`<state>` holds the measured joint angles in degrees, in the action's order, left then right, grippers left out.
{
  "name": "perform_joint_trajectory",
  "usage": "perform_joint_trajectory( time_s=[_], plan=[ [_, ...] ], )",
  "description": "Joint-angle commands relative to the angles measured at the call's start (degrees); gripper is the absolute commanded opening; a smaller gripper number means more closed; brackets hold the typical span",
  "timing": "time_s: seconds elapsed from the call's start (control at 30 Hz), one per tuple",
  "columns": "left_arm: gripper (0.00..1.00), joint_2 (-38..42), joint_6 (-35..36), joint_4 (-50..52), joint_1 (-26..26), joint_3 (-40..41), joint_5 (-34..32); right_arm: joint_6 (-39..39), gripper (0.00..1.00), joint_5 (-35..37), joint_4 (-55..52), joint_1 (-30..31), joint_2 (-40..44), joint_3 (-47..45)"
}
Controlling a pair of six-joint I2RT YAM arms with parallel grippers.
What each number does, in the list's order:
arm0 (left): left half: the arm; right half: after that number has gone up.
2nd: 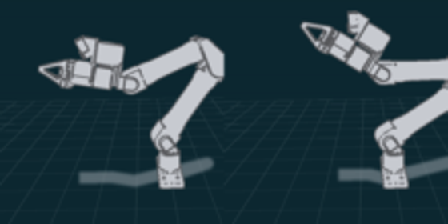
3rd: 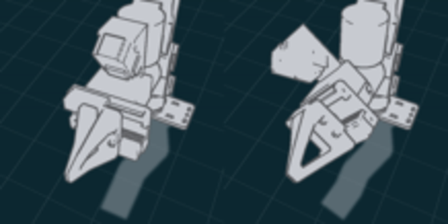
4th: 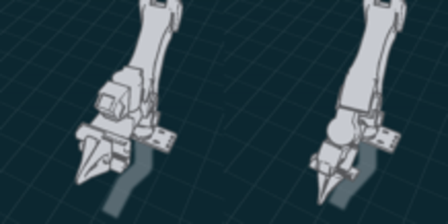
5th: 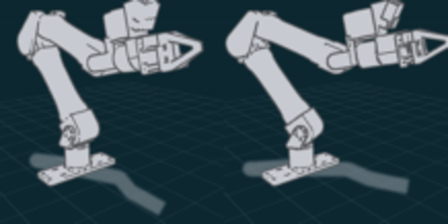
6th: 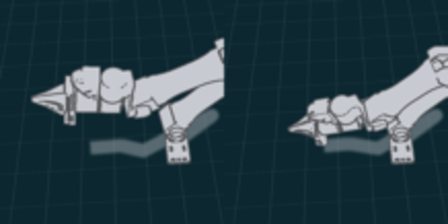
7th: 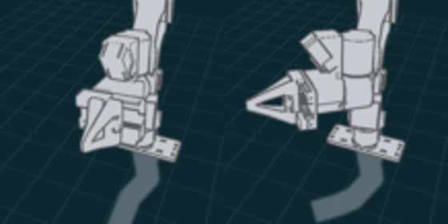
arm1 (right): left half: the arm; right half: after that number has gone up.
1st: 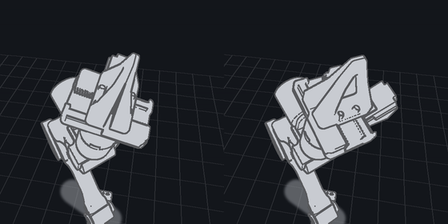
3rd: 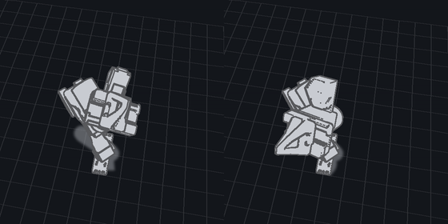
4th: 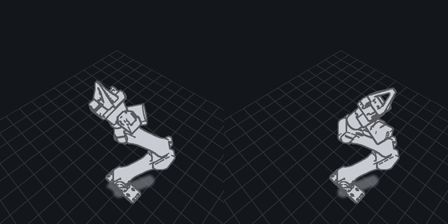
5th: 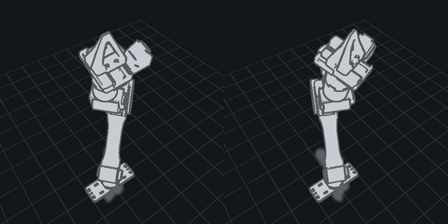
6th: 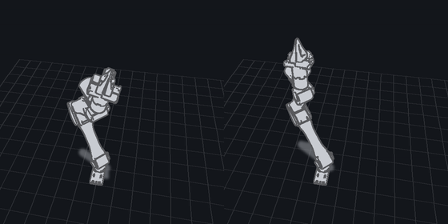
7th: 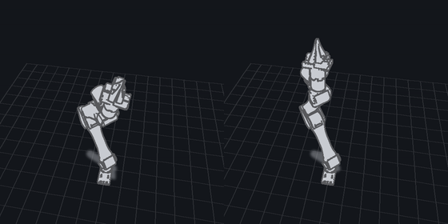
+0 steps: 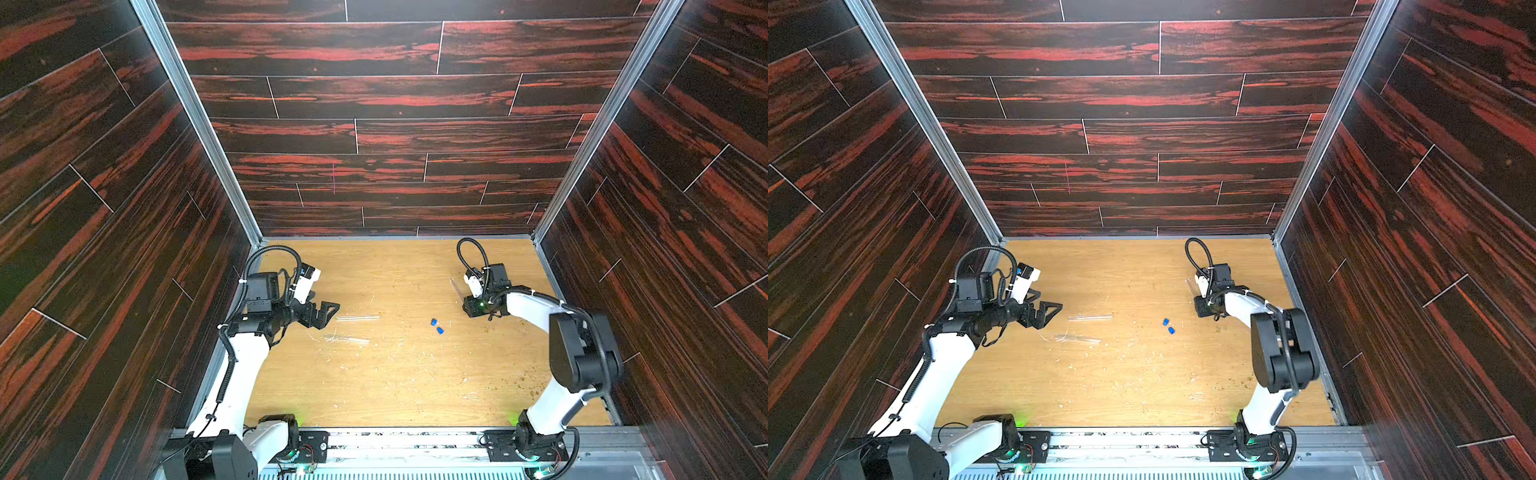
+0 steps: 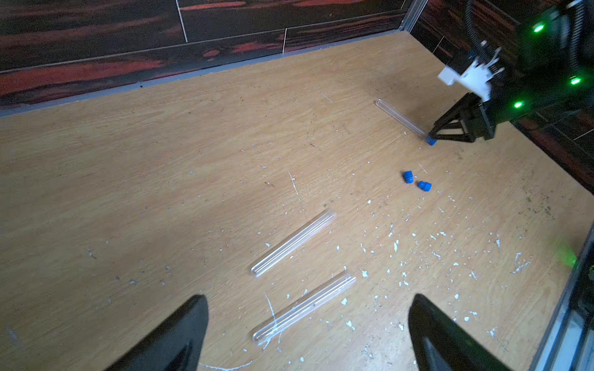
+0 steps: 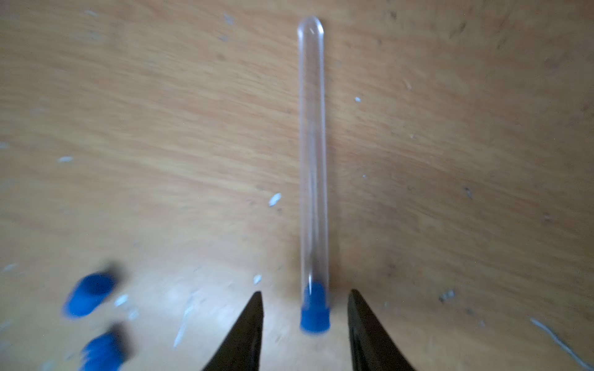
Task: Insert stoppers into test tubes
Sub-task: Place the test tube at the center of the board.
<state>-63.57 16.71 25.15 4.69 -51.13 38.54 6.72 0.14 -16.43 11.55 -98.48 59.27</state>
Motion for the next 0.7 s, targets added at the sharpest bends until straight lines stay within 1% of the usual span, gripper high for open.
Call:
perform_joint_trajectory(
  time_s=[0.0,0.1,0.2,0.23,0.3,0.33,0.4,0.47,0.57,0.6,0.67],
  plan=[
    [1.00,1.05,1.83,-0.38,0.41,1.56,0.48,0.44,0.48,0.21,-2.73,1.89,5.58,0.76],
    [1.00,0.61,2.48,0.73,0.46,0.87,0.23,1.01,0.51,1.14,-4.14,3.16,8.89,0.93],
    [1.00,0.38,2.64,-0.32,0.48,1.55,0.36,0.33,0.59,1.70,-2.82,3.31,14.58,-1.22],
    [1.00,0.31,2.65,-0.29,0.41,1.56,0.48,0.13,0.63,1.82,-2.35,3.31,16.42,-1.92],
    [1.00,-0.02,2.85,0.61,0.41,0.98,0.40,-0.86,0.66,2.88,-2.91,3.30,19.66,-1.98],
    [1.00,-0.30,2.99,0.68,0.46,0.86,0.29,-1.36,0.70,3.65,-3.17,3.30,21.19,-1.75],
    [1.00,-0.58,2.61,-0.45,0.41,1.34,0.60,-3.89,0.86,6.51,-2.92,3.30,23.84,-1.72],
    [1.00,-0.74,2.10,-0.96,0.45,1.41,0.92,-6.32,0.96,8.33,-2.96,3.30,25.99,-1.16],
    [1.00,-1.20,2.53,0.26,0.51,0.82,0.59,-7.14,0.97,9.87,-2.19,3.45,28.71,-0.21],
    [1.00,-1.29,2.56,-0.21,0.51,1.10,0.69,-10.05,0.97,13.98,-0.29,3.82,29.74,-0.94],
    [1.00,-1.29,2.16,-1.01,0.50,1.47,0.96,-14.38,0.97,20.06,-1.14,3.75,30.24,-0.42]
  ],
)
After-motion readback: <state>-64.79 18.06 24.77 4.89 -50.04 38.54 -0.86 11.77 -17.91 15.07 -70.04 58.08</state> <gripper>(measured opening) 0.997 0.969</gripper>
